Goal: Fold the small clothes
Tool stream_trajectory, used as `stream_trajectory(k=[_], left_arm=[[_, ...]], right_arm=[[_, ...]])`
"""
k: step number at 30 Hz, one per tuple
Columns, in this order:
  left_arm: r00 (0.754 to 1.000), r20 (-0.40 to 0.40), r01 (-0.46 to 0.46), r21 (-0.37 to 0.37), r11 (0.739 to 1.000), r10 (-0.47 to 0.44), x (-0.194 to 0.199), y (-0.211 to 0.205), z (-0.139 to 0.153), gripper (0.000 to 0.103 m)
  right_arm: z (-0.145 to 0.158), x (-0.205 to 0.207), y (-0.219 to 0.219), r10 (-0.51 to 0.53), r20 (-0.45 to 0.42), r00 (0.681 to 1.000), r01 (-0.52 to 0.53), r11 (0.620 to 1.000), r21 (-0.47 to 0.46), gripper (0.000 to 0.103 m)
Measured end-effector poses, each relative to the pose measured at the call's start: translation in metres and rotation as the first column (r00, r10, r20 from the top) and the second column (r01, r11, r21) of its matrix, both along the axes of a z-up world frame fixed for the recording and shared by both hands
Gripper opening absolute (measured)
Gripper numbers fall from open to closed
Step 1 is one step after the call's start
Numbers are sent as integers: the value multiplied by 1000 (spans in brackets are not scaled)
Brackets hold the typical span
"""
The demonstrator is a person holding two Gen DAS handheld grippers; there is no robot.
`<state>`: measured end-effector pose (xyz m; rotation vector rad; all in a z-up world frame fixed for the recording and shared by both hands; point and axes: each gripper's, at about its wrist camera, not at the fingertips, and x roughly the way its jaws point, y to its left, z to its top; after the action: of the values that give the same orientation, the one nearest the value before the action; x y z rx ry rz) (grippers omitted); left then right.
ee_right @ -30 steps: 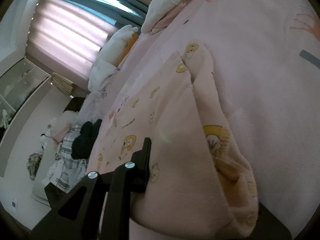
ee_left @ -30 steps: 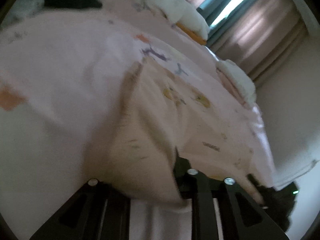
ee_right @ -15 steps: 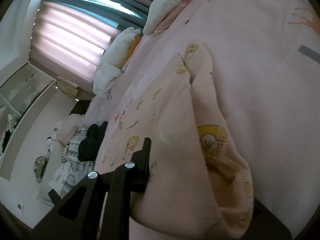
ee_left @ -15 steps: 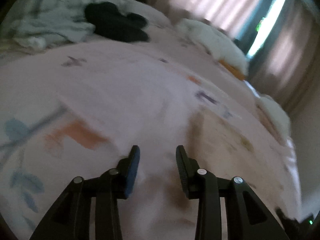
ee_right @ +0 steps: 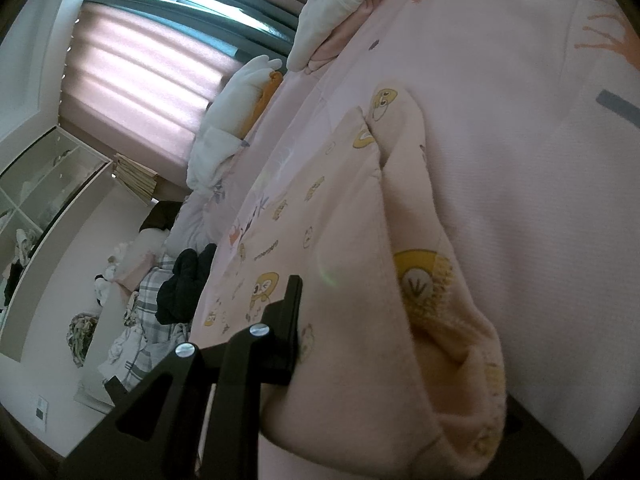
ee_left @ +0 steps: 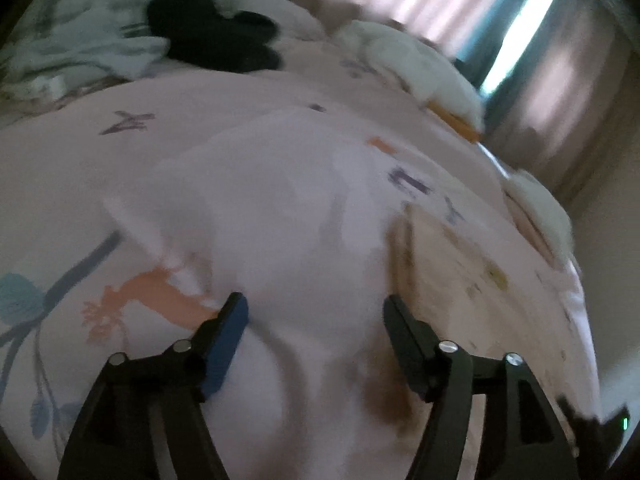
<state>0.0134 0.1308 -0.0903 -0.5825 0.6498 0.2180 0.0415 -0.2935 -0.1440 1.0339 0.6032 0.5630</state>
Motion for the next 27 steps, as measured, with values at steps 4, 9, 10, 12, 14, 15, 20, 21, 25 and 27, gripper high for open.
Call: stream_trajectory(k=[4,9,10,12,14,15,20,21,25,27], left_arm=[[975,64,218,-84,972,-213,4,-9,0,75],[894,106,447,-192,874,-435,13,-27,-2,76],[888,97,459,-167,873,-449,14,-33,-1,76],[892,76,452,-119,884,-446,14,-44,0,76],[893,83,449,-135,883,-441,16,-44,-1,76],[891,87,455,-150,878,-446,17,-42,-1,74],[897,76,442,-220,870,-436,24,-34,-6,52],[890,81,455,-229,860,-449,24,-32,-6,52],[876,87,481,-240,843,-475,28,-35,-9,52],[875,77,483,-230,845,-478,29,-37,-9,52]], right_arm=[[1,0,0,0,0,1000,0,1000,1,13],[1,0,0,0,0,1000,0,1000,0,14],[1,0,0,-1,0,1000,1,1000,-1,14],[1,0,0,-1,0,1000,1,1000,0,13],[1,0,0,-2,0,1000,2,1000,-1,14],[1,0,0,-2,0,1000,2,1000,0,14],[-1,-1,-4,-11,1,1000,11,999,34,14],[-2,-1,-5,-13,2,1000,13,999,48,14],[-10,-7,-16,-59,7,998,56,981,187,16],[-14,-10,-20,-93,1,996,91,968,236,15]])
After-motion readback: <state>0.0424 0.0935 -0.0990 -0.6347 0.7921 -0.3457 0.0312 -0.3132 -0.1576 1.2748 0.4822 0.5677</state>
